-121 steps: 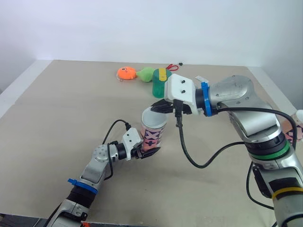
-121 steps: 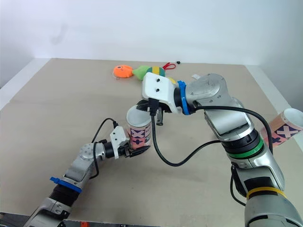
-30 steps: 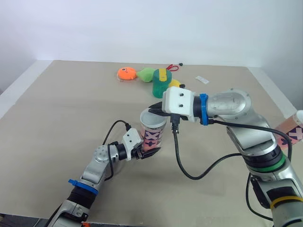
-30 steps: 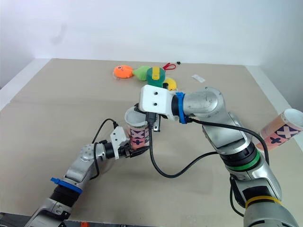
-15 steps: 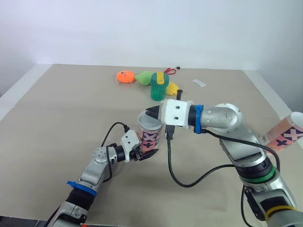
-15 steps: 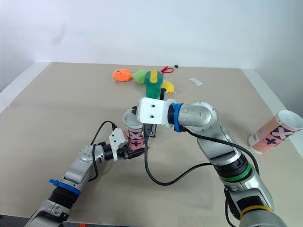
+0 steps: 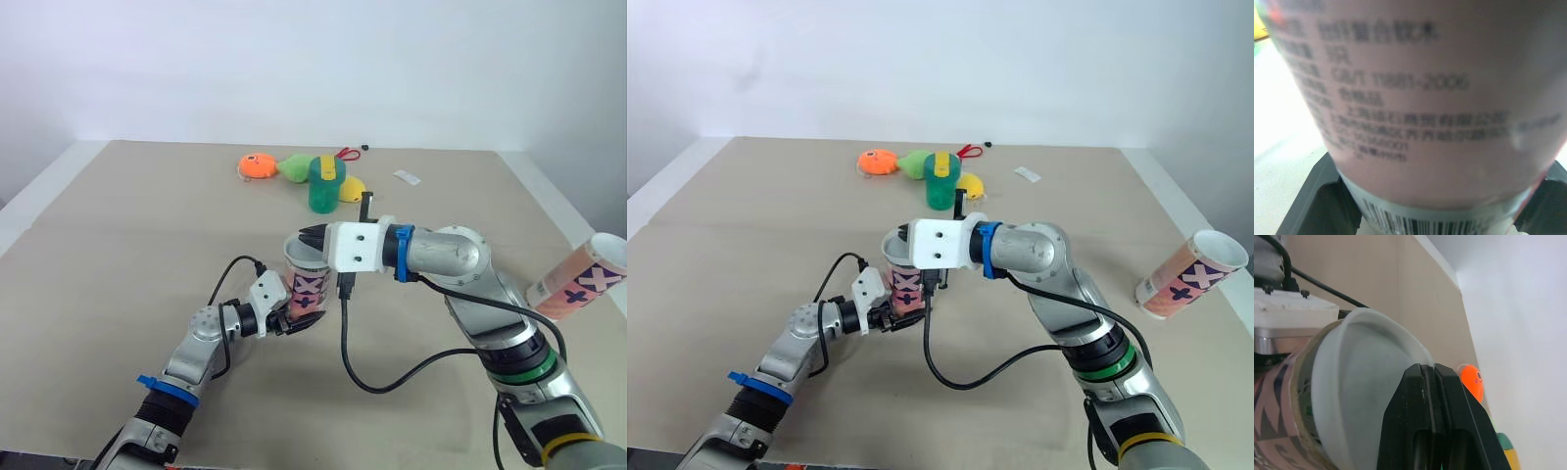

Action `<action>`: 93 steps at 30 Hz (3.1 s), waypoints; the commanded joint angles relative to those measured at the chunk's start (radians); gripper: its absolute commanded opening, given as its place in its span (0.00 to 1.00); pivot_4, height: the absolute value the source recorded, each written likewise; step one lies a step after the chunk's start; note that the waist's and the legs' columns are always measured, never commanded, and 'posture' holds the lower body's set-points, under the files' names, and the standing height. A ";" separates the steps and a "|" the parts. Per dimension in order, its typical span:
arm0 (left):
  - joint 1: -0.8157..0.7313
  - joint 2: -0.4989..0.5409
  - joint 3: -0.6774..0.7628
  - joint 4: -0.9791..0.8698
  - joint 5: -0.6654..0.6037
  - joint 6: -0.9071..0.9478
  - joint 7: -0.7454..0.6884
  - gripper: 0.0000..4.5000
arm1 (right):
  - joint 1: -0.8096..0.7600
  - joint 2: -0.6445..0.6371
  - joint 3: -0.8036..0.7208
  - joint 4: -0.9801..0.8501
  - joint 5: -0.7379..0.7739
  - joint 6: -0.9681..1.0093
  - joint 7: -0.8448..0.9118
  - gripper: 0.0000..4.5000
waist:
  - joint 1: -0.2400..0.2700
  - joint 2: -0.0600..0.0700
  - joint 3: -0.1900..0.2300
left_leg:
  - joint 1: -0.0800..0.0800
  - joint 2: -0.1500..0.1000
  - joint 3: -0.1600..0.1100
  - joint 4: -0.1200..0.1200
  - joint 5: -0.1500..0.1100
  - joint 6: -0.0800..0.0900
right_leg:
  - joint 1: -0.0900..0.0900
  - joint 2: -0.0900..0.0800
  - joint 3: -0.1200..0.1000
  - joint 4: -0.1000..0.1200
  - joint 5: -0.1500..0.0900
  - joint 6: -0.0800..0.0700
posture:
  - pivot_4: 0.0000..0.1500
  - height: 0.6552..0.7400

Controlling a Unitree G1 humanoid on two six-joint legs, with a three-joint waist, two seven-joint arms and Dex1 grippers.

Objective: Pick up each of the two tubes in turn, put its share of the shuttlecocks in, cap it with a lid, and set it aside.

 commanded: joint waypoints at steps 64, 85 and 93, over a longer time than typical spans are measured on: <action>0.011 -0.014 -0.051 0.043 0.030 0.048 -0.023 0.72 | -0.407 -0.166 -0.061 0.046 0.383 0.529 0.235 0.01 | 0.009 0.006 0.029 | -0.025 -0.002 -0.006 -0.006 -0.002 -0.003 | -0.013 -0.034 -0.065 -0.017 0.007 -0.004 | 1.00 1.00; 0.015 -0.033 -0.049 0.049 0.033 0.040 0.000 0.72 | -0.515 -0.178 0.095 0.096 0.369 0.607 0.302 0.01 | 0.009 0.009 0.032 | -0.026 -0.002 -0.007 -0.001 -0.002 -0.002 | -0.012 -0.033 -0.065 -0.016 0.009 -0.001 | 1.00 1.00; 0.018 -0.032 -0.052 0.046 0.032 0.039 0.001 0.72 | -0.513 -0.152 0.093 0.100 0.365 0.595 0.291 0.01 | 0.009 0.009 0.032 | -0.026 -0.002 -0.007 0.000 -0.002 -0.002 | -0.010 -0.032 -0.065 -0.015 0.010 0.000 | 1.00 1.00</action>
